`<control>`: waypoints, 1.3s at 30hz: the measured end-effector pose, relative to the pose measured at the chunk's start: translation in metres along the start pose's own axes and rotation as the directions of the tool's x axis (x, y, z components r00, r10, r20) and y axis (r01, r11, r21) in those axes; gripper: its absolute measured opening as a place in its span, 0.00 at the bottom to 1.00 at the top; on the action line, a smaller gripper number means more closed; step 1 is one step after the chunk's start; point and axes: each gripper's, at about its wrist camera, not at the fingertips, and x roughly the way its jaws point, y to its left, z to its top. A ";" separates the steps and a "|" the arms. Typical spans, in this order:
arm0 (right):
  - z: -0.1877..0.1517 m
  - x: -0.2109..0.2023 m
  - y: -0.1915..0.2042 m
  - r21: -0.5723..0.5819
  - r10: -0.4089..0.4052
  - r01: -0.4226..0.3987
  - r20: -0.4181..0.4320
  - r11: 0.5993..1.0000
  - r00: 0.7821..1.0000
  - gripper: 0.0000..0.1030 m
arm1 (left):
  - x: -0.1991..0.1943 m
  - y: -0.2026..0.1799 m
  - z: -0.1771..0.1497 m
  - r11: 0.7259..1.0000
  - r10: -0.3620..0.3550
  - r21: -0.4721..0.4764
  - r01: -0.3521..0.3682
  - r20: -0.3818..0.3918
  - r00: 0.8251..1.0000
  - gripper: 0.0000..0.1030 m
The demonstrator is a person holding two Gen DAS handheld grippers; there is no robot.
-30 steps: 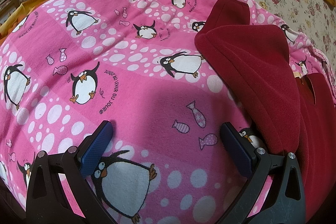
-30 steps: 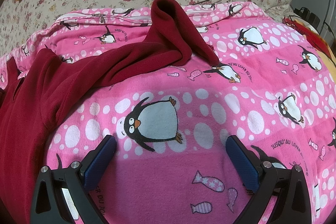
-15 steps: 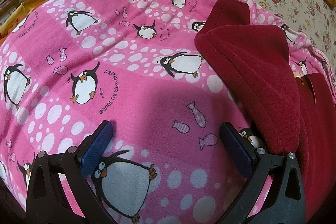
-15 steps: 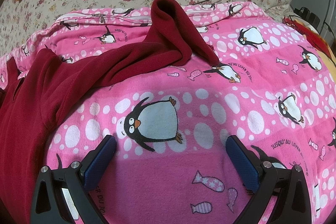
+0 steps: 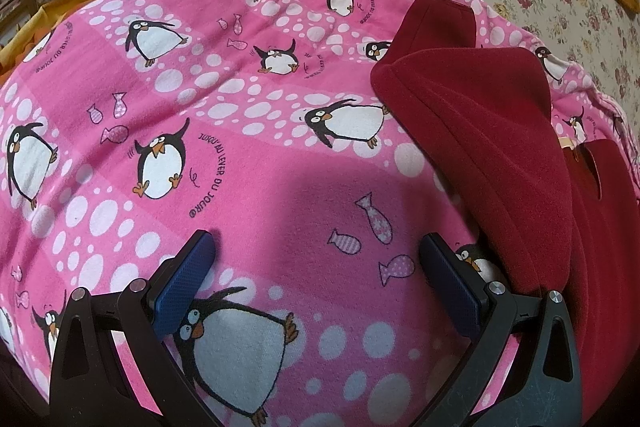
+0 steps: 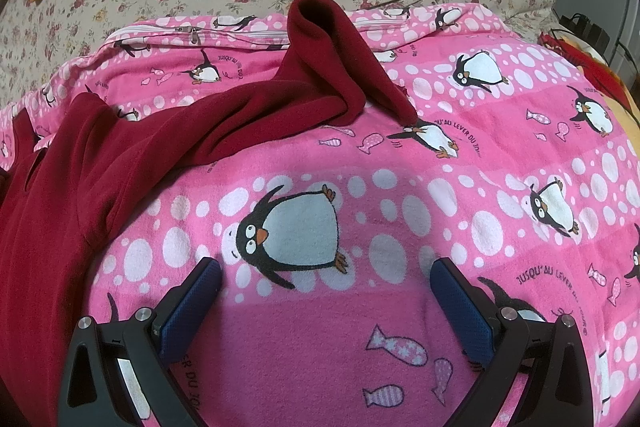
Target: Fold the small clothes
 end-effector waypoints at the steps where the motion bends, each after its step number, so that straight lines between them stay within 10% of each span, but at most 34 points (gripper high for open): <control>1: 0.000 0.000 0.000 -0.001 0.000 0.000 0.000 1.000 1.000 1.00 | 0.000 0.000 0.000 1.000 0.001 0.001 -0.001 0.000 1.000 1.00; 19: -0.012 -0.032 0.005 0.017 -0.004 0.006 -0.101 1.000 0.995 1.00 | -0.039 -0.005 -0.019 0.994 -0.044 0.098 0.051 -0.071 0.997 0.99; 26: -0.044 -0.101 0.021 -0.008 0.140 -0.142 -0.124 0.990 0.982 1.00 | -0.086 -0.014 -0.029 0.986 -0.097 0.140 0.095 0.005 0.995 0.99; 39: -0.046 -0.204 0.109 -0.041 0.478 -0.490 -0.168 0.871 0.862 1.00 | -0.135 -0.034 -0.023 0.965 -0.213 0.163 0.203 0.047 0.976 0.99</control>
